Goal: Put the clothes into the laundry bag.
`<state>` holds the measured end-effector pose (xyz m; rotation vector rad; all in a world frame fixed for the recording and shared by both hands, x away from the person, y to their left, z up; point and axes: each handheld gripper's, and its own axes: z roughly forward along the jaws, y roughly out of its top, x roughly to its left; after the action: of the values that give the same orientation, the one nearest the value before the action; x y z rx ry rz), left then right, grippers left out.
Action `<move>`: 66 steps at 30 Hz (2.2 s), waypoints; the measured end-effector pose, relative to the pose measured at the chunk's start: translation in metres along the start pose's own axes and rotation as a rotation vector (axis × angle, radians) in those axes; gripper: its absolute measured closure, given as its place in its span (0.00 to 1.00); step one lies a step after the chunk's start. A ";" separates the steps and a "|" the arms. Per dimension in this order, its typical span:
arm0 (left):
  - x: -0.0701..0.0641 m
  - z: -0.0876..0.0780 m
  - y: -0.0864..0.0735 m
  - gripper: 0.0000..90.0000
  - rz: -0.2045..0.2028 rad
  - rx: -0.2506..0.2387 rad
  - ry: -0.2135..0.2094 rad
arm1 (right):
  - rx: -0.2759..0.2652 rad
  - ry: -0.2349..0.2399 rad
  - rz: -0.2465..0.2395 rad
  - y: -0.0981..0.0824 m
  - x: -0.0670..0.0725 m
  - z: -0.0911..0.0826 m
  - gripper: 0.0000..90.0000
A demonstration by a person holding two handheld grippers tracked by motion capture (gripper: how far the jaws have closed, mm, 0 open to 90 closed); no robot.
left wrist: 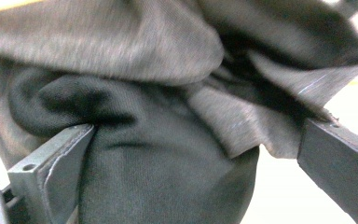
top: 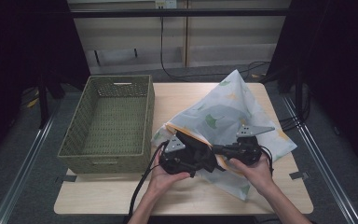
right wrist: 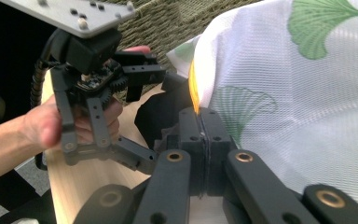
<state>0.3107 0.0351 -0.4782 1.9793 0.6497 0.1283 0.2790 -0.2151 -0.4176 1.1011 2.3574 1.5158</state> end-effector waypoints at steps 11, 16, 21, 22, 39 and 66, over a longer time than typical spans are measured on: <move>-0.001 0.040 0.001 0.00 0.065 0.100 0.110 | 0.011 -0.007 -0.006 -0.001 -0.001 0.001 1.00; 0.000 0.049 -0.001 0.10 0.100 0.122 0.173 | 0.022 -0.013 -0.001 -0.003 -0.003 0.002 1.00; 0.002 0.050 -0.001 0.36 0.126 0.134 0.227 | 0.032 -0.018 -0.001 -0.005 -0.005 0.005 1.00; 0.003 0.048 0.000 0.36 0.121 0.131 0.229 | 0.032 -0.018 -0.001 -0.005 -0.005 0.005 1.00; -0.002 0.033 0.019 0.85 -0.098 -0.111 0.079 | -0.082 0.015 -0.082 0.055 0.018 0.006 1.00; 0.007 0.045 0.010 0.80 0.019 -0.004 0.284 | -0.066 0.090 0.068 0.007 0.010 -0.022 1.00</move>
<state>0.3365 -0.0007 -0.4926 1.9813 0.8115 0.4279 0.2646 -0.2231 -0.3985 1.1309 2.3309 1.6877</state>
